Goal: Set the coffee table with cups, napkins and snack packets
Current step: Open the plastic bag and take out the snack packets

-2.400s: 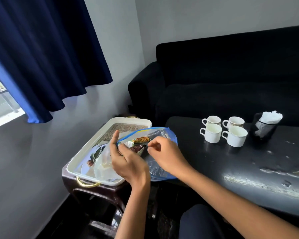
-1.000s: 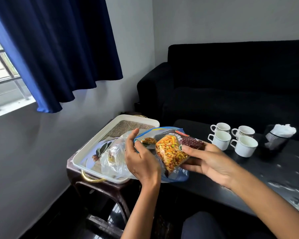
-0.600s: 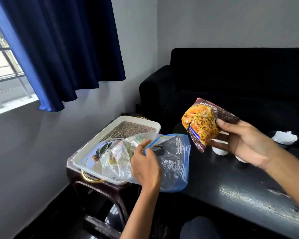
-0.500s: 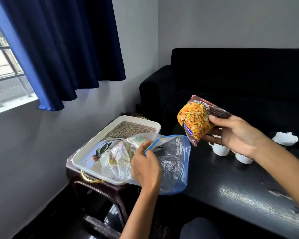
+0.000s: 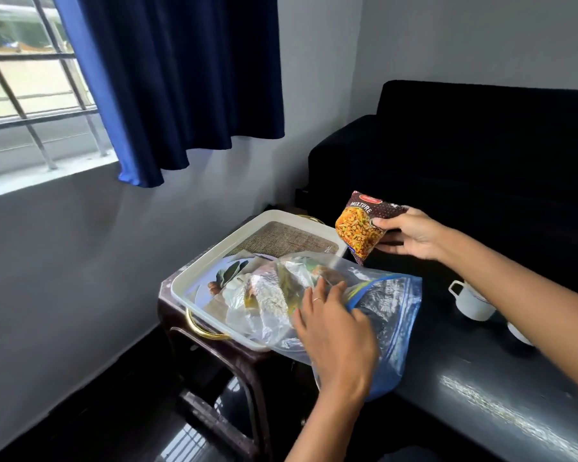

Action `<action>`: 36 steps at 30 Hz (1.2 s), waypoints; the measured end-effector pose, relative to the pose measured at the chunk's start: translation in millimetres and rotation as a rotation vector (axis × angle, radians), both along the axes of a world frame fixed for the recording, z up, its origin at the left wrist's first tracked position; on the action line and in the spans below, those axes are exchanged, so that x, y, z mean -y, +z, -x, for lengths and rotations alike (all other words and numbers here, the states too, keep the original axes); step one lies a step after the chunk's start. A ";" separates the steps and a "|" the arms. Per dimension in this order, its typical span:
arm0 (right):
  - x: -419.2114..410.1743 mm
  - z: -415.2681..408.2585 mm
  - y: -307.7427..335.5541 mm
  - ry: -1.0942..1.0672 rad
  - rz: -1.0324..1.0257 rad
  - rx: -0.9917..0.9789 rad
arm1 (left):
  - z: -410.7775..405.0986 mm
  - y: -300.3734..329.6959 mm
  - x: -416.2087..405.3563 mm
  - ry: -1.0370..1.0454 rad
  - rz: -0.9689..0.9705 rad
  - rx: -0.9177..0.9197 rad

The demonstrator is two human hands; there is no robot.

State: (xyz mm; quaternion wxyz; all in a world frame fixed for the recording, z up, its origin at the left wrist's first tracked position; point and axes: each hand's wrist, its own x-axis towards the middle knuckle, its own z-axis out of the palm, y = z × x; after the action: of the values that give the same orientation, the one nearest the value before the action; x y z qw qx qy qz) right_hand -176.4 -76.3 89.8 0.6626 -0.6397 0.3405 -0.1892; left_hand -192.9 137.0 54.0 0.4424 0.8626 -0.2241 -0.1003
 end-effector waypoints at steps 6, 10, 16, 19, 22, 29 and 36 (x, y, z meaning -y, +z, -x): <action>11.8 -63.2 -7.0 0.118 0.127 -0.233 | 5.5 1.9 -0.3 0.004 -0.007 0.111; 13.5 -97.1 -16.1 0.247 0.135 -0.400 | 4.6 1.8 -1.1 0.012 -0.010 0.147; 3.3 -123.5 -34.5 0.289 0.157 -0.533 | 4.2 0.1 -0.9 0.006 -0.010 0.167; 4.0 -126.5 -39.7 0.237 0.261 -0.503 | 4.5 -0.3 -1.2 -0.002 -0.003 0.171; 4.5 -119.7 -35.3 0.225 0.386 -0.464 | 5.3 -0.2 -1.9 -0.003 0.007 0.161; -13.2 -56.3 -3.3 0.166 0.758 -0.183 | 2.9 -2.3 0.5 -0.053 0.004 0.114; -61.1 54.5 21.2 -0.150 0.913 0.175 | -11.4 2.1 0.8 0.130 0.361 -0.036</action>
State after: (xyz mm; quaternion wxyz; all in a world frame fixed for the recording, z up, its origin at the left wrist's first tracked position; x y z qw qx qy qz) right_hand -230.9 -15.1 110.9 0.3242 -0.8210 0.2106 -0.4201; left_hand -181.4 136.1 56.1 0.5996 0.7798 -0.1744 -0.0454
